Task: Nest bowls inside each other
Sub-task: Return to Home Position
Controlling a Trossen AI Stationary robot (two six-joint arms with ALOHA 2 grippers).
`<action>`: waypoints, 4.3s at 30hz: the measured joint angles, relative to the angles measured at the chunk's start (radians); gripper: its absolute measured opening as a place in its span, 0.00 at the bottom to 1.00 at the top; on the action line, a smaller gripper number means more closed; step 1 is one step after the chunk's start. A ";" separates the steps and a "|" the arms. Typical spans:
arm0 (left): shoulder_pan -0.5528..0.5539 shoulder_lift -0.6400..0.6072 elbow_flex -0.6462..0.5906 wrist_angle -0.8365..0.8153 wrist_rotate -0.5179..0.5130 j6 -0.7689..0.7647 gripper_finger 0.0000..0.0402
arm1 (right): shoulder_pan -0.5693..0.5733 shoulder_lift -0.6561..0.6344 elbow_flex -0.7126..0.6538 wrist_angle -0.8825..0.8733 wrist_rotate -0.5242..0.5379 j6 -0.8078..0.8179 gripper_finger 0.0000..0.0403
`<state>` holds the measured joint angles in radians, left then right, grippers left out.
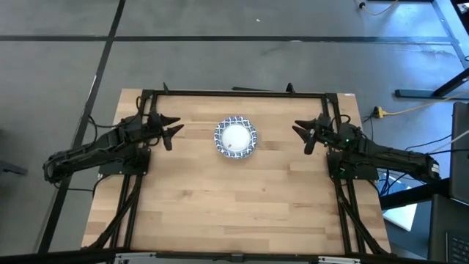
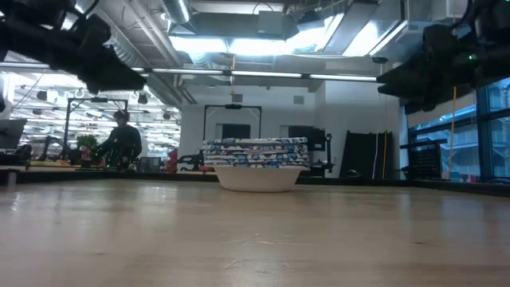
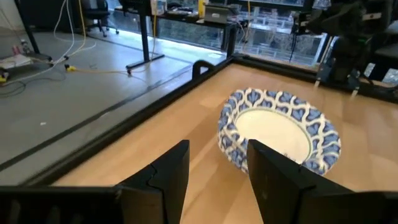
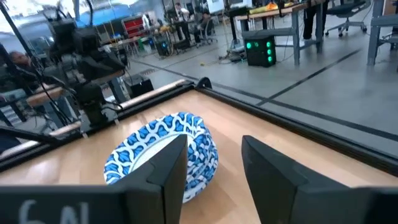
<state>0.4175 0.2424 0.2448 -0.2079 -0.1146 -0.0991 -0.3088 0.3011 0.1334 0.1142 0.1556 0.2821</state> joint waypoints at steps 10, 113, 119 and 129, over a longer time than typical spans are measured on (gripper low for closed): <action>0.000 -0.114 -0.103 0.000 0.003 -0.026 0.38 | 0.000 -0.076 -0.080 0.013 -0.001 0.030 0.38; 0.000 -0.240 -0.170 0.023 0.030 -0.022 0.38 | 0.000 -0.075 -0.126 -0.097 -0.131 -0.001 0.38; 0.000 -0.240 -0.170 0.023 0.030 -0.022 0.38 | 0.000 -0.075 -0.126 -0.097 -0.131 -0.001 0.38; 0.000 -0.240 -0.170 0.023 0.030 -0.022 0.38 | 0.000 -0.075 -0.126 -0.097 -0.131 0.000 0.38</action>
<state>0.4175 0.0021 0.0746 -0.1852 -0.0849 -0.1207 -0.3092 0.2264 0.0074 0.0170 0.0246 0.2819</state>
